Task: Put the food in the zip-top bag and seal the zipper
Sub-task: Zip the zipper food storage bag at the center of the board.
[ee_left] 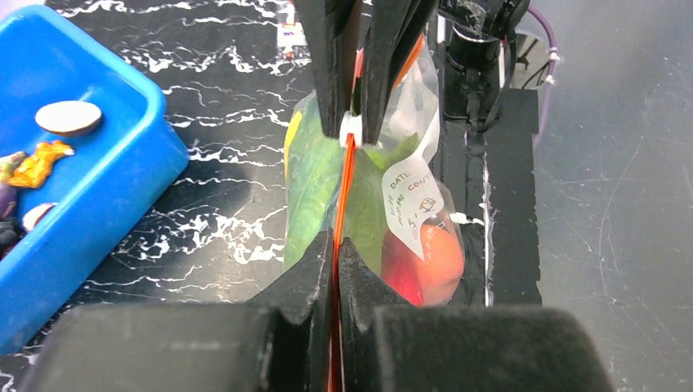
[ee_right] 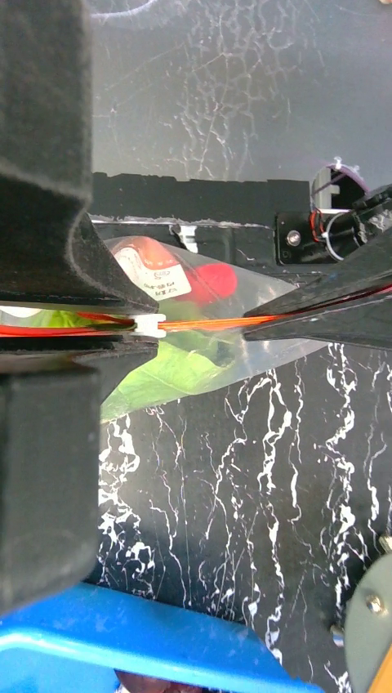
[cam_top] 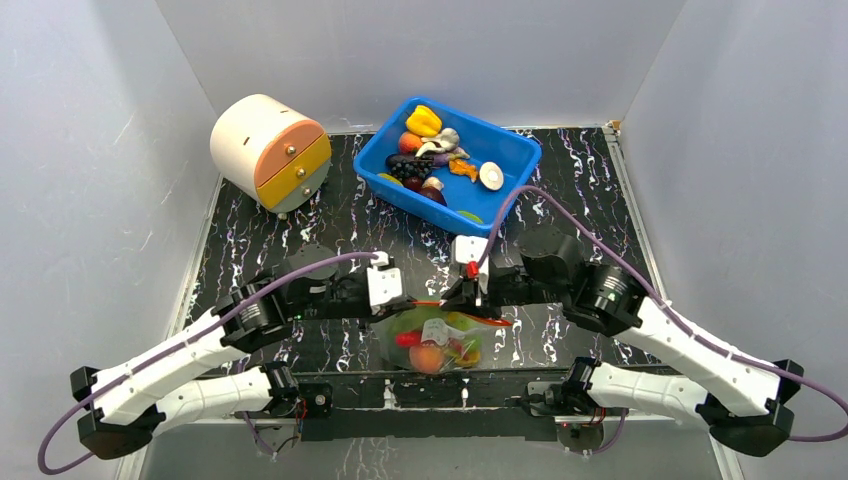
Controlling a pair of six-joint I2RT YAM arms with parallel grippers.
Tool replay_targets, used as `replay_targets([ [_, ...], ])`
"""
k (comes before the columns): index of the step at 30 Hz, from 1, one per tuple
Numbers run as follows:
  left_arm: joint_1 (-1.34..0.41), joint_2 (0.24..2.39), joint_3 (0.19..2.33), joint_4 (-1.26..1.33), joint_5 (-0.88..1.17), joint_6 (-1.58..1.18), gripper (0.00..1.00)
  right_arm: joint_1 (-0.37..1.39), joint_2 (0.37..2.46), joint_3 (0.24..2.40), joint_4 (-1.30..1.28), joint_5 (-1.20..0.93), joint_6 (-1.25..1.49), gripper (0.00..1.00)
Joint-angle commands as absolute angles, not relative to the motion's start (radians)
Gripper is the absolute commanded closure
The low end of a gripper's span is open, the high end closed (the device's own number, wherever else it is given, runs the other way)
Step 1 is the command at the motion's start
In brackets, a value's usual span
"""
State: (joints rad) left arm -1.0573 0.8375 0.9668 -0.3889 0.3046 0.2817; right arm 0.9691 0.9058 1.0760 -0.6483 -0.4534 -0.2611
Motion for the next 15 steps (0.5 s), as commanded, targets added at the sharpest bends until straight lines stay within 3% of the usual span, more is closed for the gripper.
replay_targets([
  [1, -1.043, 0.746, 0.961, -0.490, 0.176, 0.291, 1.00, 0.957, 0.802, 1.045, -0.787, -0.331, -0.242, 1.00],
  [9, -1.044, 0.793, 0.938, -0.398, 0.258, 0.268, 1.00, 0.957, 0.890, 1.028, -0.574, -0.529, -0.207, 1.00],
  [15, -1.043, 0.760, 0.930, -0.406, 0.241, 0.255, 1.00, 0.957, 0.921, 1.047, -0.616, -0.491, -0.253, 1.00],
])
